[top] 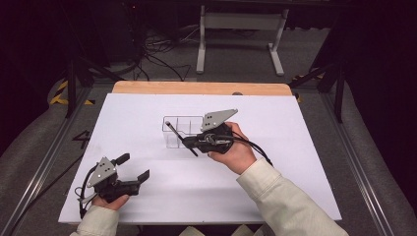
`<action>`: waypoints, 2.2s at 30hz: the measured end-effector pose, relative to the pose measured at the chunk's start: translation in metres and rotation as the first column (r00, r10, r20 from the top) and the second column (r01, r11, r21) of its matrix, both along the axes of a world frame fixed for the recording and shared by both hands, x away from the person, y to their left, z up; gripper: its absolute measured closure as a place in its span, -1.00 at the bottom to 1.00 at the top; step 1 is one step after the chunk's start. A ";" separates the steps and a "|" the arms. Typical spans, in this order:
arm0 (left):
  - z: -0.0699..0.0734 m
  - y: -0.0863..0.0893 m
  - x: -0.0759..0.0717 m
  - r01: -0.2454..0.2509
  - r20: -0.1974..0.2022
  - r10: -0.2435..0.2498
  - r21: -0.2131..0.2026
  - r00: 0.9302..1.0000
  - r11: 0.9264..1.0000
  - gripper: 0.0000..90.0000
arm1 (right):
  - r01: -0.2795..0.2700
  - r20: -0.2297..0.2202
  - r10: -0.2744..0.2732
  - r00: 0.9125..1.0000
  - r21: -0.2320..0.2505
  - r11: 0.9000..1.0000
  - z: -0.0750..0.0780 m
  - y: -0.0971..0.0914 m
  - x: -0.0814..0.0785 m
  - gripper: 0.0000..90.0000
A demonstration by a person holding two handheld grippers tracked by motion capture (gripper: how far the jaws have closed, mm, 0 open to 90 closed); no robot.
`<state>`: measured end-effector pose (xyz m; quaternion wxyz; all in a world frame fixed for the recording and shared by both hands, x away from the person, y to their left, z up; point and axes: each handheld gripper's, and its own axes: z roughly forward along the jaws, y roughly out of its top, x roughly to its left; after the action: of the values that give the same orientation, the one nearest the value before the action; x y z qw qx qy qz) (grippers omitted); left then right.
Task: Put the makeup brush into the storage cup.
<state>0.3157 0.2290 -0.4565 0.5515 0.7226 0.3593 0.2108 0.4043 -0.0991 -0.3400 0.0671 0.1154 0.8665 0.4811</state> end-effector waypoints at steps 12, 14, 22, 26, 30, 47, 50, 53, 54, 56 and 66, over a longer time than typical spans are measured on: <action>0.000 0.000 0.001 -0.001 0.001 0.001 0.006 1.000 1.000 -0.87 | 0.065 0.034 -0.069 0.997 0.111 0.992 -0.005 -0.004 0.005 0.88; 0.000 -0.001 0.001 -0.001 0.000 0.001 0.002 1.000 1.000 -0.87 | 0.069 0.042 -0.074 0.996 0.120 0.990 -0.006 -0.005 0.005 0.88; -0.001 0.000 0.000 0.000 0.003 0.000 -0.004 1.000 1.000 -0.87 | 0.088 0.054 -0.100 0.994 0.185 0.979 -0.010 -0.008 0.011 0.88; -0.001 -0.001 0.000 0.003 0.007 -0.003 -0.008 1.000 1.000 -0.87 | 0.094 0.059 -0.109 0.992 0.211 0.973 -0.012 -0.009 0.013 0.88; -0.001 0.000 0.000 0.004 0.004 -0.004 -0.007 1.000 1.000 -0.87 | 0.105 0.068 -0.125 0.990 0.238 0.966 -0.013 -0.009 0.015 0.88; -0.001 -0.001 0.000 0.008 0.006 -0.007 -0.005 1.000 1.000 -0.87 | 0.147 0.071 -0.185 0.980 0.364 0.920 -0.016 -0.012 0.028 0.88; -0.001 -0.001 0.000 0.008 0.006 -0.007 -0.005 1.000 1.000 -0.87 | 0.150 0.076 -0.192 0.979 0.379 0.913 -0.017 -0.013 0.032 0.88; -0.001 -0.001 0.000 0.008 0.006 -0.008 -0.005 1.000 1.000 -0.87 | 0.160 0.086 -0.207 0.974 0.381 0.911 -0.018 -0.013 0.034 0.88; -0.001 -0.001 0.000 0.008 0.006 -0.008 -0.004 1.000 1.000 -0.87 | 0.160 0.086 -0.207 0.974 0.381 0.911 -0.018 -0.013 0.034 0.88; -0.001 -0.001 0.000 0.007 0.006 -0.007 -0.003 1.000 1.000 -0.87 | 0.170 0.093 -0.222 0.971 0.386 0.907 -0.019 -0.013 0.037 0.88; -0.001 -0.001 0.000 0.011 0.003 -0.011 0.002 1.000 1.000 -0.87 | 0.175 0.125 -0.245 0.962 0.406 0.897 -0.022 -0.012 0.043 0.88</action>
<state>0.3157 0.2282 -0.4575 0.5526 0.7247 0.3544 0.2094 0.4474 -0.1115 -0.3621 0.1692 0.1775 0.7260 0.6424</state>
